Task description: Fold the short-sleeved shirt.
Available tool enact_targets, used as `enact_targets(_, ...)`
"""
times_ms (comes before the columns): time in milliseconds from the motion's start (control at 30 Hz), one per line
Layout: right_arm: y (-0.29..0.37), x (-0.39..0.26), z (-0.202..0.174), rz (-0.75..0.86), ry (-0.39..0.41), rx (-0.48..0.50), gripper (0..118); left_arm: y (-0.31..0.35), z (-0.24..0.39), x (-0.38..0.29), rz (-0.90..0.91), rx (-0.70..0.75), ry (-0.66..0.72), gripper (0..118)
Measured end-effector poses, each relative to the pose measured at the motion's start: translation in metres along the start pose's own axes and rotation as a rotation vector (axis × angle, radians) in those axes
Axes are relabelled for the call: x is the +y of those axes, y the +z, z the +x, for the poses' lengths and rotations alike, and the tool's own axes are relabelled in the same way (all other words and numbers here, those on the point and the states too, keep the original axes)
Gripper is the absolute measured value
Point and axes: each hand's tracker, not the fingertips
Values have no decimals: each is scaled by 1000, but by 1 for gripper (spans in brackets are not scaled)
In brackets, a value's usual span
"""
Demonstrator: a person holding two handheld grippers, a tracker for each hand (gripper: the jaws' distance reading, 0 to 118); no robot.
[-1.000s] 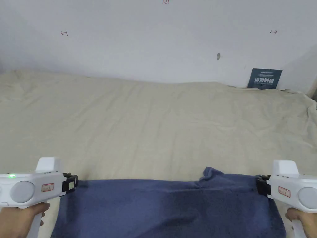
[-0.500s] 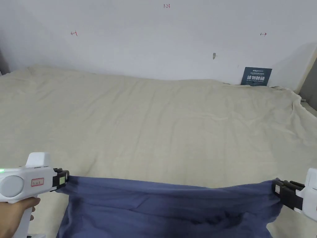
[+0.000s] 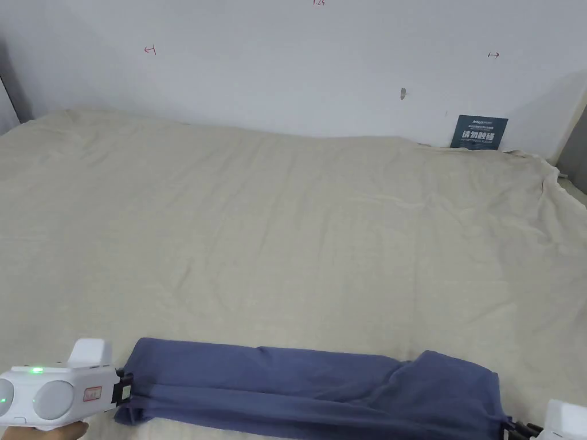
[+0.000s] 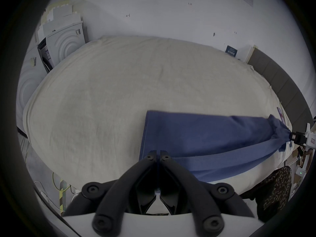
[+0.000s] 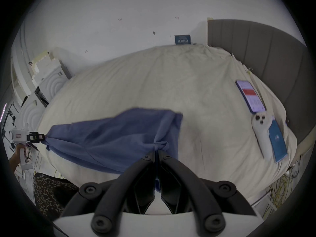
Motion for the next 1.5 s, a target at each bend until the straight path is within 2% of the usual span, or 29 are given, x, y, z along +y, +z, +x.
enact_targets(100,-16,-12,6,-22,-33,-32,1,-9,1,-13,-18,39,-31,0)
enact_targets(133,-15,-16,-2,-28,-38,-41,1,-11,1,-15,-20,40,-32,0)
enact_targets(300,-13,-19,-13,-26,-31,-67,1,-12,5,-18,-9,55,-45,0)
enact_targets(333,-9,-18,-15,-17,-31,-67,4,-9,6,-17,-16,52,-48,7)
enact_targets(367,-4,-16,-18,-5,-30,-65,11,-7,5,-15,-21,45,-48,14)
enact_targets(400,4,-12,-22,9,-25,-75,26,-4,5,-14,-20,41,-44,26)
enact_targets(433,10,-7,-25,29,-16,-81,52,1,5,-12,-13,37,-32,51)
enact_targets(467,18,-1,-28,52,-4,-85,68,10,6,-10,2,28,-18,72)
enact_targets(500,28,5,-31,97,-1,-75,75,16,6,-8,20,15,-9,85)
enact_targets(533,32,12,-24,143,-2,-63,76,24,7,-3,49,4,1,98)
enact_targets(633,62,40,-37,263,10,-47,76,56,15,13,193,7,-4,100)
enact_targets(900,109,79,-90,520,77,-96,76,118,48,52,507,111,-118,96)
enact_targets(967,110,80,-102,563,92,-118,73,123,54,54,539,124,-107,84)
enact_targets(1033,111,79,-111,589,93,-139,72,126,59,54,599,99,-84,82)
enact_targets(1067,110,78,-113,608,98,-148,69,128,62,52,619,88,-74,77)
enact_targets(1100,110,77,-117,620,100,-155,63,128,64,50,631,93,-70,68)
enact_targets(1167,109,76,-123,628,112,-165,41,128,70,47,657,101,-71,40)
enact_targets(1200,109,76,-124,629,112,-151,31,128,72,45,664,98,-69,23)
enact_targets(1233,110,75,-125,634,104,-139,13,129,73,45,669,97,-76,2)
enact_targets(1267,110,73,-126,650,88,-133,0,129,76,44,674,97,-72,0)
enact_targets(1500,109,74,-128,666,85,-118,0,121,76,44,625,66,-63,0)
